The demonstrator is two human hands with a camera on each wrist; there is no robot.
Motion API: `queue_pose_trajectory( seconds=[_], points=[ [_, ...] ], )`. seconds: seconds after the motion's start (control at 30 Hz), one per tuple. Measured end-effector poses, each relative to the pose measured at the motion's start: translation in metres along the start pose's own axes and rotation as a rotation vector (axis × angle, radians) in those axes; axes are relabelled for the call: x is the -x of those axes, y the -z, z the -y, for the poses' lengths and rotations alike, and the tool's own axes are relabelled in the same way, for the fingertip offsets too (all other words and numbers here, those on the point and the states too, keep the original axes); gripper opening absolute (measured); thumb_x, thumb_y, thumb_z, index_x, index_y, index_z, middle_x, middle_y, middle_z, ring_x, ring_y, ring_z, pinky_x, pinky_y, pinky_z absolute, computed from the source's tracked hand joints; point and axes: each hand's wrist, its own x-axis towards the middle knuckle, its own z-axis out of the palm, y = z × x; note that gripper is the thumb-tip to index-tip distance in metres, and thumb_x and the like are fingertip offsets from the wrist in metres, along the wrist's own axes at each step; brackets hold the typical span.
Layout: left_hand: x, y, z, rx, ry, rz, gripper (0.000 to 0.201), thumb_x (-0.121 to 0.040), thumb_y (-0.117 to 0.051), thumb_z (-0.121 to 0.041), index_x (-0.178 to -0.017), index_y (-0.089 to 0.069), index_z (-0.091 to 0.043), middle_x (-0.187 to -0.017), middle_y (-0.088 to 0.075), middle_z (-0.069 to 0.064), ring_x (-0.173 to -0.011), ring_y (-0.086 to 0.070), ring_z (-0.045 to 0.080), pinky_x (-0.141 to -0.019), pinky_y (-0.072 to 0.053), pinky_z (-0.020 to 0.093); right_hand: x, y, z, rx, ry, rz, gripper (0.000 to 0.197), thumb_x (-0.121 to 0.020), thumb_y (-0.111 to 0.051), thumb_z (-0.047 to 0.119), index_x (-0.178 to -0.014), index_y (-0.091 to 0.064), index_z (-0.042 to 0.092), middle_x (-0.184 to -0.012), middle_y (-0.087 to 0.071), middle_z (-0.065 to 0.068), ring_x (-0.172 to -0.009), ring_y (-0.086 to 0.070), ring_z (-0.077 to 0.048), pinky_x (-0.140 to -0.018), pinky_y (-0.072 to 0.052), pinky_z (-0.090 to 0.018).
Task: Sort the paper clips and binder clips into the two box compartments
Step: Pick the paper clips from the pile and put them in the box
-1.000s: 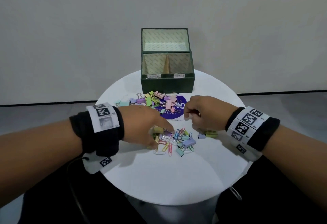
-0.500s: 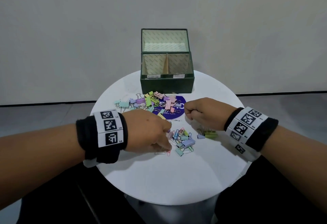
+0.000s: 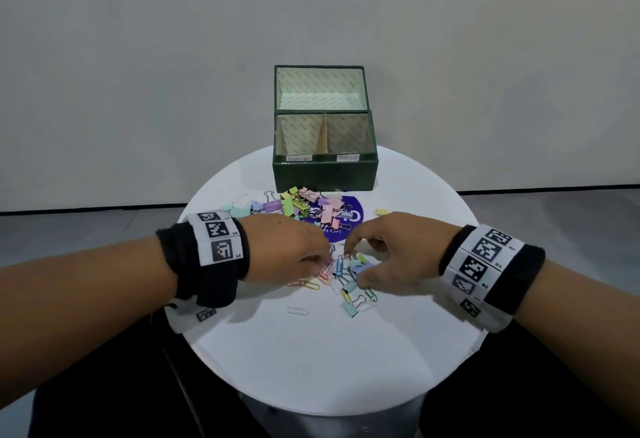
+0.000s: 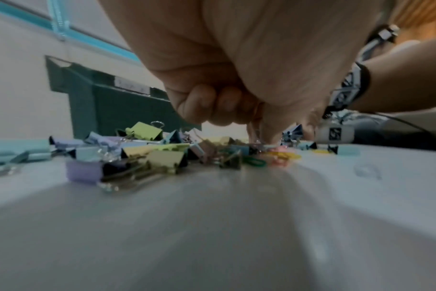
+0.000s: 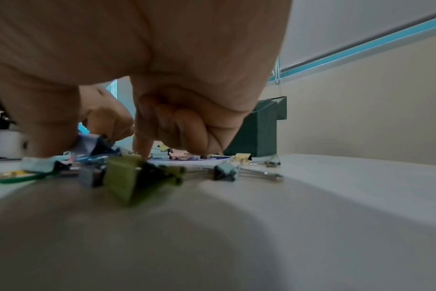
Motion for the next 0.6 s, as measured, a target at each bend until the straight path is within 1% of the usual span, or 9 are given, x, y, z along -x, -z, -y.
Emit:
queue_pose_trajectory(
  seconds=[0.07,0.1,0.2,0.27,0.33,0.4,0.5,0.57,0.6],
  points=[
    [0.0,0.004,0.005,0.107,0.045,-0.033,0.015,-0.099,-0.046,-0.039,-0.101,-0.058,-0.031,-0.096,-0.056,-0.015,-0.081,-0.052,0.003,-0.077,-0.046,0.026,-0.003,0.003,-0.002,0.003,-0.001,-0.051,0.043,-0.084,-0.069,0.057,-0.123,-0.056,0.045,-0.084,-0.05,0.013,-0.073,-0.049,0.0,-0.069,-0.045,-0.028],
    [0.0,0.008,0.008,0.162,0.058,-0.051,0.012,-0.099,-0.048,-0.038,-0.098,-0.058,-0.03,-0.09,-0.055,-0.015,-0.077,-0.051,0.002,-0.074,-0.044,0.025,-0.003,0.004,-0.003,0.0,-0.011,-0.081,0.04,-0.085,-0.069,0.055,-0.121,-0.056,0.045,-0.083,-0.05,0.014,-0.072,-0.049,0.0,-0.067,-0.042,-0.027],
    [-0.004,0.02,0.017,0.345,0.155,-0.089,0.013,-0.1,-0.05,-0.035,-0.088,-0.052,-0.033,-0.074,-0.052,-0.013,-0.065,-0.045,0.004,-0.065,-0.041,0.024,0.004,0.004,-0.001,-0.013,-0.015,-0.155,0.022,-0.082,-0.072,0.046,-0.094,-0.059,0.033,-0.075,-0.054,0.011,-0.067,-0.05,-0.004,-0.063,-0.044,-0.029],
    [-0.009,0.031,0.024,0.424,0.223,-0.145,0.015,-0.101,-0.048,-0.036,-0.086,-0.05,-0.034,-0.076,-0.056,-0.012,-0.065,-0.048,0.006,-0.064,-0.045,0.025,0.01,0.0,0.003,-0.003,-0.032,-0.14,0.025,-0.076,-0.072,0.048,-0.082,-0.061,0.026,-0.069,-0.059,0.009,-0.065,-0.055,-0.006,-0.062,-0.051,-0.029],
    [-0.019,0.045,0.033,0.45,0.283,-0.218,0.013,-0.101,-0.047,-0.036,-0.089,-0.052,-0.032,-0.08,-0.059,-0.01,-0.065,-0.051,0.005,-0.061,-0.044,0.022,0.015,-0.003,0.007,0.057,-0.025,-0.086,0.028,-0.072,-0.073,0.053,-0.084,-0.065,0.028,-0.066,-0.06,0.011,-0.061,-0.054,-0.001,-0.059,-0.048,-0.024],
    [-0.035,0.064,0.043,0.376,0.341,-0.322,0.014,-0.102,-0.047,-0.034,-0.091,-0.053,-0.027,-0.079,-0.058,-0.009,-0.066,-0.051,0.007,-0.059,-0.039,0.023,0.015,-0.004,0.008,0.102,-0.003,-0.069,0.035,-0.07,-0.075,0.057,-0.092,-0.067,0.031,-0.066,-0.056,0.015,-0.062,-0.05,0.003,-0.058,-0.043,-0.022],
    [-0.065,0.092,0.054,0.343,0.428,-0.469,0.014,-0.101,-0.048,-0.029,-0.093,-0.057,-0.022,-0.081,-0.057,-0.009,-0.07,-0.052,0.008,-0.06,-0.038,0.025,0.013,-0.001,0.005,0.091,-0.035,-0.081,0.038,-0.072,-0.074,0.06,-0.094,-0.065,0.032,-0.069,-0.056,0.016,-0.066,-0.051,0.003,-0.063,-0.047,-0.024],
    [-0.085,0.104,0.056,0.369,0.465,-0.478,0.016,-0.101,-0.05,-0.028,-0.095,-0.061,-0.018,-0.085,-0.059,-0.008,-0.074,-0.053,0.01,-0.063,-0.037,0.024,0.012,0.0,0.004,0.061,-0.063,-0.074,0.036,-0.073,-0.073,0.06,-0.091,-0.064,0.031,-0.07,-0.057,0.014,-0.069,-0.053,0.001,-0.065,-0.051,-0.026],
    [-0.095,0.108,0.055,0.369,0.475,-0.461,0.016,-0.1,-0.051,-0.026,-0.097,-0.063,-0.015,-0.09,-0.063,-0.004,-0.079,-0.055,0.013,-0.068,-0.038,0.024,0.012,0.0,0.004,0.051,-0.069,-0.072,0.033,-0.074,-0.073,0.058,-0.091,-0.064,0.03,-0.07,-0.057,0.014,-0.07,-0.054,0.0,-0.066,-0.051,-0.026]
  ],
)
